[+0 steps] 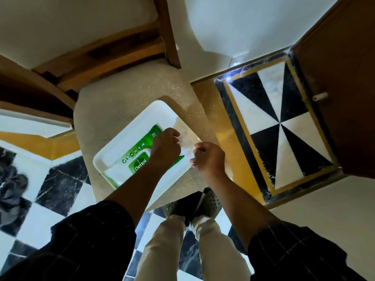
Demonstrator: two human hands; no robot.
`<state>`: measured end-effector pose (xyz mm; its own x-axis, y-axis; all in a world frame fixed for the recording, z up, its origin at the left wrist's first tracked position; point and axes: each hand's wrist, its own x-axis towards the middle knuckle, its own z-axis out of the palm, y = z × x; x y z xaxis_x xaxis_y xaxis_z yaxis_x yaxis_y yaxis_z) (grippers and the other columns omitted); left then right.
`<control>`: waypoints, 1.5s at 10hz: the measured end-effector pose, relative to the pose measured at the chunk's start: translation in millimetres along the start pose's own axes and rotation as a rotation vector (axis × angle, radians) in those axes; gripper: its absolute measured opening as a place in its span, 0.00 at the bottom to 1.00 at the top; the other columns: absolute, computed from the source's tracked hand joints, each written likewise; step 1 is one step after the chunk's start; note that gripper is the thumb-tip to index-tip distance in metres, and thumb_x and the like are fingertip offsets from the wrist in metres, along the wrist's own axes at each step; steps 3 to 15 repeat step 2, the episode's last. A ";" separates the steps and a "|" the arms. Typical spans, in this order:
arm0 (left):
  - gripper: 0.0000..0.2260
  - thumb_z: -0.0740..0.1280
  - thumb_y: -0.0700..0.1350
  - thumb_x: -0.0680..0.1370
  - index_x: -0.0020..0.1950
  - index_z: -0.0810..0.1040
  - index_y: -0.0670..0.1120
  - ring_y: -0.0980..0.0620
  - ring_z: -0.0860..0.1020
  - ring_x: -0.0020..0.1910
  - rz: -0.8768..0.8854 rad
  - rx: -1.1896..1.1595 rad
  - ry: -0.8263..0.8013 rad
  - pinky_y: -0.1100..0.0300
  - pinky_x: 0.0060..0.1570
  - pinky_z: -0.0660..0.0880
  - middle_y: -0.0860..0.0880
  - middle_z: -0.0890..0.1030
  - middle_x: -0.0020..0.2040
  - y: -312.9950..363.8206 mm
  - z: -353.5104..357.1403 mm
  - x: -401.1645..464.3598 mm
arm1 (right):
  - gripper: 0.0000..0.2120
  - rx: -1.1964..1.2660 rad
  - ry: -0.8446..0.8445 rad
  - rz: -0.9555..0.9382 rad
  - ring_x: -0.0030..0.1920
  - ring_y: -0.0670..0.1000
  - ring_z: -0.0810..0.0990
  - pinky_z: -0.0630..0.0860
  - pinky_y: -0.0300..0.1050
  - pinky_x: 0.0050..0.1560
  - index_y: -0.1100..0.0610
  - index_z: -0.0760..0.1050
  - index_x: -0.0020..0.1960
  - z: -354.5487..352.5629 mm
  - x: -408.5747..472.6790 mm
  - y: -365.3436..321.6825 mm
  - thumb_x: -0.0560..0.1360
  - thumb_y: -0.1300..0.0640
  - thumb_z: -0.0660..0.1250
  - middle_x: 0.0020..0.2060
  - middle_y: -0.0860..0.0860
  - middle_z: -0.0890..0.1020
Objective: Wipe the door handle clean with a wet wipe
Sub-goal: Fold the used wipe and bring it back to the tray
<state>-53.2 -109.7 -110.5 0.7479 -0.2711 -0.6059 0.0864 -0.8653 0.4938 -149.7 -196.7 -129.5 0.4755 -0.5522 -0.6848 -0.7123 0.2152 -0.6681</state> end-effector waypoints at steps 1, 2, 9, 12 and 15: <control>0.21 0.67 0.33 0.73 0.65 0.75 0.45 0.50 0.78 0.56 0.010 -0.013 -0.055 0.61 0.55 0.69 0.43 0.82 0.60 5.5 -8.4 -4.7 | 0.12 -0.100 -0.004 -0.065 0.45 0.60 0.85 0.83 0.59 0.46 0.60 0.77 0.59 -12.2 -19.9 -8.9 0.76 0.62 0.67 0.51 0.57 0.82; 0.25 0.68 0.38 0.74 0.72 0.69 0.45 0.42 0.73 0.68 0.082 0.145 -0.057 0.51 0.68 0.67 0.42 0.76 0.68 14.7 -33.6 -28.5 | 0.15 -0.161 0.041 -0.112 0.50 0.61 0.83 0.81 0.59 0.50 0.58 0.76 0.62 -40.0 -50.0 -29.9 0.75 0.60 0.68 0.55 0.58 0.82; 0.25 0.68 0.38 0.74 0.72 0.69 0.45 0.42 0.73 0.68 0.082 0.145 -0.057 0.51 0.68 0.67 0.42 0.76 0.68 14.7 -33.6 -28.5 | 0.15 -0.161 0.041 -0.112 0.50 0.61 0.83 0.81 0.59 0.50 0.58 0.76 0.62 -40.0 -50.0 -29.9 0.75 0.60 0.68 0.55 0.58 0.82; 0.25 0.68 0.38 0.74 0.72 0.69 0.45 0.42 0.73 0.68 0.082 0.145 -0.057 0.51 0.68 0.67 0.42 0.76 0.68 14.7 -33.6 -28.5 | 0.15 -0.161 0.041 -0.112 0.50 0.61 0.83 0.81 0.59 0.50 0.58 0.76 0.62 -40.0 -50.0 -29.9 0.75 0.60 0.68 0.55 0.58 0.82; 0.25 0.68 0.38 0.74 0.72 0.69 0.45 0.42 0.73 0.68 0.082 0.145 -0.057 0.51 0.68 0.67 0.42 0.76 0.68 14.7 -33.6 -28.5 | 0.15 -0.161 0.041 -0.112 0.50 0.61 0.83 0.81 0.59 0.50 0.58 0.76 0.62 -40.0 -50.0 -29.9 0.75 0.60 0.68 0.55 0.58 0.82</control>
